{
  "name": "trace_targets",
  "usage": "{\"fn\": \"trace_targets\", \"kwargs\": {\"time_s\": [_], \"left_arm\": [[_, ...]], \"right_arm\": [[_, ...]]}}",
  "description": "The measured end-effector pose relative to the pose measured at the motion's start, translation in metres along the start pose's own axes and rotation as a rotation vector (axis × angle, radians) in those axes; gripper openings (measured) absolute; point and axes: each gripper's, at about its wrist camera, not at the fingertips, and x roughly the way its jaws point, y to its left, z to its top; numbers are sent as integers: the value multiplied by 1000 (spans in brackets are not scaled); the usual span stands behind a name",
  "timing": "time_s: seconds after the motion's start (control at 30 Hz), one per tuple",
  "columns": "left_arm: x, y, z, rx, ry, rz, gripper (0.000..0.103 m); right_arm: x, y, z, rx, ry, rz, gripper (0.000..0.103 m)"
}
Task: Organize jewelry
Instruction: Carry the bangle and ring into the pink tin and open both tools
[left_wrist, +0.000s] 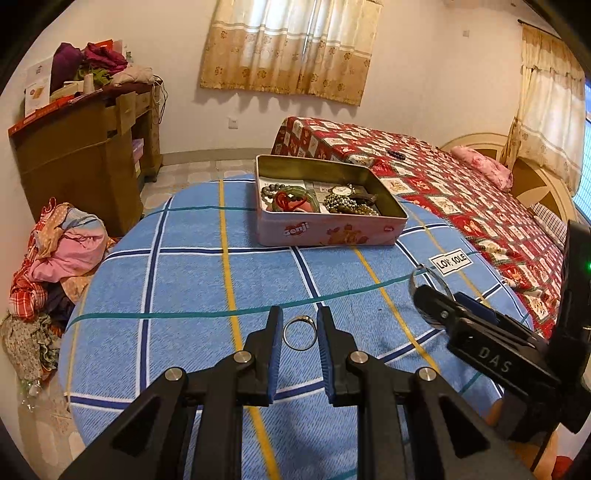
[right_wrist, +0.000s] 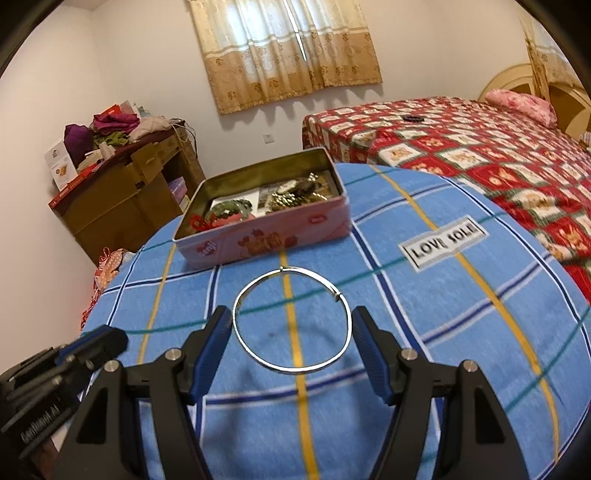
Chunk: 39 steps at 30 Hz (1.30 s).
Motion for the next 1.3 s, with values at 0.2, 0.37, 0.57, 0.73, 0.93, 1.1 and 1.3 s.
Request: {"fn": "trace_targets", "kwargs": {"time_s": [0.2, 0.37, 0.57, 0.73, 0.93, 1.1, 1.3], "left_arm": [[-6, 3, 2, -11, -20, 0, 19], [-7, 5, 9, -18, -48, -6, 19], [0, 4, 25, -24, -74, -27, 19], [6, 1, 45, -34, -111, -63, 19], [32, -5, 75, -19, -152, -76, 19], [58, -4, 95, -21, -177, -106, 19], [91, 4, 108, -51, -178, -132, 19]], "right_arm": [[-8, 0, 3, -10, -12, -3, 70], [-12, 2, 13, -26, -33, 6, 70], [-12, 1, 29, -34, -61, 21, 70], [-7, 1, 47, -47, -84, 31, 70], [11, 2, 73, -72, -110, 39, 70], [31, 1, 93, -66, -124, 43, 70], [71, 6, 112, -56, -110, 39, 70]]}}
